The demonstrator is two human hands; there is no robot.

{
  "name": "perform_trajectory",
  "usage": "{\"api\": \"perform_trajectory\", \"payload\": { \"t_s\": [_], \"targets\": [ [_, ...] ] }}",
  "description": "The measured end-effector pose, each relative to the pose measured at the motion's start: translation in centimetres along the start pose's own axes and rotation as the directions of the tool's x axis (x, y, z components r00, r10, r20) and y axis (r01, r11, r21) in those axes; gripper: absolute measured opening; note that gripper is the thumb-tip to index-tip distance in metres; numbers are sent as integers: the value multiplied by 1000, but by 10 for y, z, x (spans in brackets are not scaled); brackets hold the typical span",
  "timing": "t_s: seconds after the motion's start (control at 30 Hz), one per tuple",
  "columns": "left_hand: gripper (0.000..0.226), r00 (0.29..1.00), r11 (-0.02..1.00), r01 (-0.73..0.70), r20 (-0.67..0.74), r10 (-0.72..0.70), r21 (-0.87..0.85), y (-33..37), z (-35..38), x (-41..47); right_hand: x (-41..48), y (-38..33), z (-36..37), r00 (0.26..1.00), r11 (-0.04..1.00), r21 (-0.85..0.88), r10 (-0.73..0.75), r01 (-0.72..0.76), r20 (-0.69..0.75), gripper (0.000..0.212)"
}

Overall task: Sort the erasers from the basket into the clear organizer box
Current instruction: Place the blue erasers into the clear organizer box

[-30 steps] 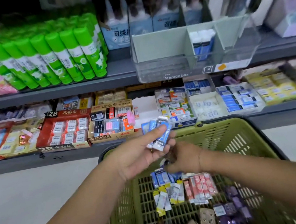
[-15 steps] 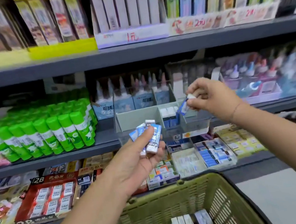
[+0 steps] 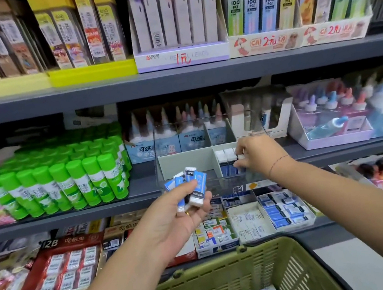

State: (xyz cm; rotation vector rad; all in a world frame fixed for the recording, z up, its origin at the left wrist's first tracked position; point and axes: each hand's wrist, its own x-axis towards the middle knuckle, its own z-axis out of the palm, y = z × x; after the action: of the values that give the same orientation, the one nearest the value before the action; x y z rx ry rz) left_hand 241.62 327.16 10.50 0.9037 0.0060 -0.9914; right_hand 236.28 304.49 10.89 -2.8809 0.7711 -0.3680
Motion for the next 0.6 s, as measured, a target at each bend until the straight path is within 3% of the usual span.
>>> {"api": "perform_trajectory", "payload": {
  "t_s": [0.2,0.3,0.53,0.6],
  "targets": [
    [43,1000,1000,8,-14,-7,18,-1,-3,1,6,1,-12,993,999,35,-15,11,113,28],
    [38,1000,1000,14,-2,-14,25,-3,-1,0,6,1,-9,998,999,-12,-39,40,47,22],
    [43,1000,1000,11,-1,-11,4,-4,1,-1,-7,2,-3,998,998,63,-6,10,-68,15],
    [43,1000,1000,5,8,-5,-7,-5,3,0,-21,-6,-7,989,978,202,-21,52,-149,16]
  ]
}}
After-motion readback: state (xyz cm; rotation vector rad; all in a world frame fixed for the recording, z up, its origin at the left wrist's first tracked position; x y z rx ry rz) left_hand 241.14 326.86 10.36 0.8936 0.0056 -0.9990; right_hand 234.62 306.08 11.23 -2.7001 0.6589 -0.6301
